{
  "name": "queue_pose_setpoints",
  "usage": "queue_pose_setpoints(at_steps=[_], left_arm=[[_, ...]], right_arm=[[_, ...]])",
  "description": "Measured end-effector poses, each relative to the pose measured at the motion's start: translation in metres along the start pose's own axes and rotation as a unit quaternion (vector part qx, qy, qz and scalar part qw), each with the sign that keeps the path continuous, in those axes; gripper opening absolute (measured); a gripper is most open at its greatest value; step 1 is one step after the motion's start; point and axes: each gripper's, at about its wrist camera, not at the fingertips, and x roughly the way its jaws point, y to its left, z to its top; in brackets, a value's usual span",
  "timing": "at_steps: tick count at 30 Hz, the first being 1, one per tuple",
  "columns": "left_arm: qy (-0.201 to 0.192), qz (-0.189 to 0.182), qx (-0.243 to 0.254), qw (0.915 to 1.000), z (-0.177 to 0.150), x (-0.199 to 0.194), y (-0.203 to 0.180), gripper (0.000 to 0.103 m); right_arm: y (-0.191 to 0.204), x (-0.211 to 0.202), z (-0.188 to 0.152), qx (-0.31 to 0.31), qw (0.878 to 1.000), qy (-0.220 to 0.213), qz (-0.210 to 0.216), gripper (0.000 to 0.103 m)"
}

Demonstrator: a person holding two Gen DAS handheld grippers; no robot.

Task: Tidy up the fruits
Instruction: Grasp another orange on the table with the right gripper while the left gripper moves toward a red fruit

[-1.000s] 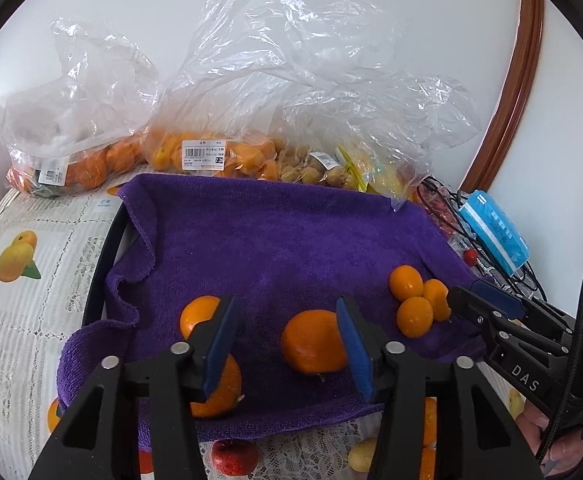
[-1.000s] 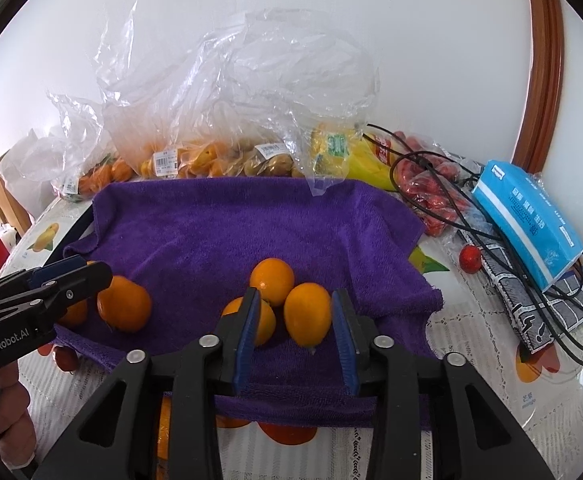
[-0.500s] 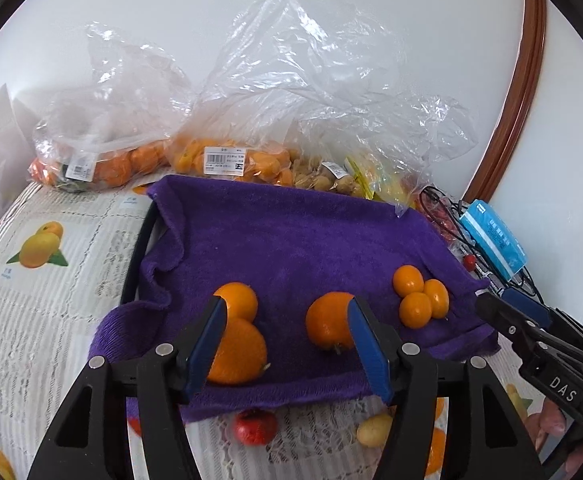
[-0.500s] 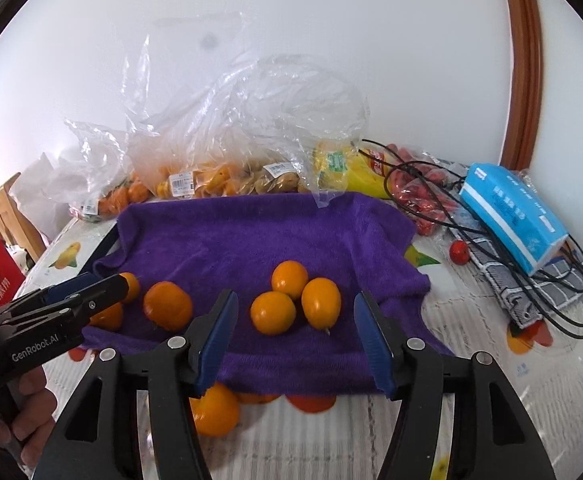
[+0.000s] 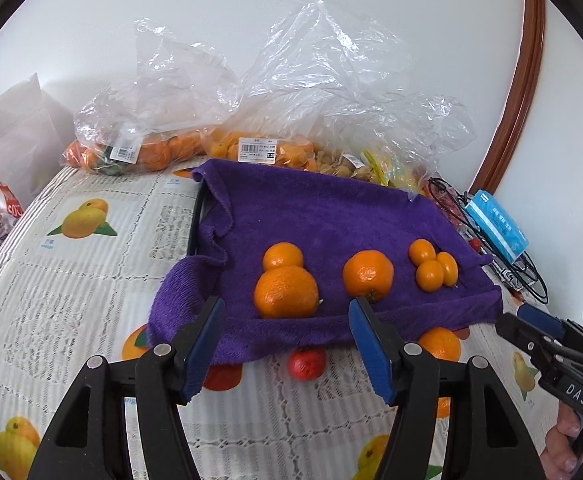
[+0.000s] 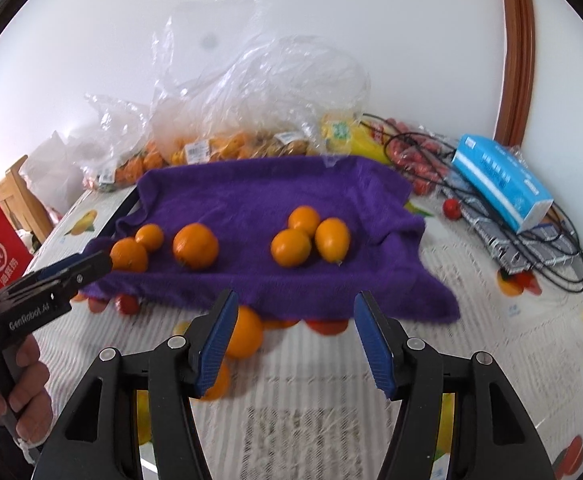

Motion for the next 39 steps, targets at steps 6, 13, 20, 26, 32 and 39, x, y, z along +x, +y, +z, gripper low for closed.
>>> queue_pose_setpoints(at_steps=[6, 13, 20, 26, 32, 39], left_arm=[[0.001, 0.007, -0.014, 0.9999, -0.002, -0.005, 0.011, 0.063], [0.002, 0.004, -0.045, 0.9990, 0.002, -0.007, 0.026, 0.063], [-0.005, 0.005, -0.048, 0.9988, 0.003, -0.010, 0.028, 0.063], [-0.002, 0.004, -0.055, 0.9985, 0.003, -0.010, 0.031, 0.063], [0.003, 0.004, -0.052, 0.9987, 0.002, -0.007, 0.030, 0.063], [0.016, -0.013, -0.036, 0.9991, -0.001, -0.002, 0.023, 0.063]], right_arm=[[0.015, 0.009, -0.009, -0.007, 1.000, 0.021, 0.014, 0.055], [0.034, 0.039, -0.002, -0.015, 0.997, 0.067, 0.022, 0.050], [0.036, 0.056, -0.006, -0.005, 0.996, 0.090, 0.018, 0.047], [0.032, 0.071, -0.003, 0.014, 0.993, 0.113, 0.034, 0.046], [0.029, 0.071, -0.003, 0.018, 0.993, 0.113, 0.037, 0.040], [0.003, 0.049, -0.003, 0.046, 0.995, 0.086, 0.033, 0.040]])
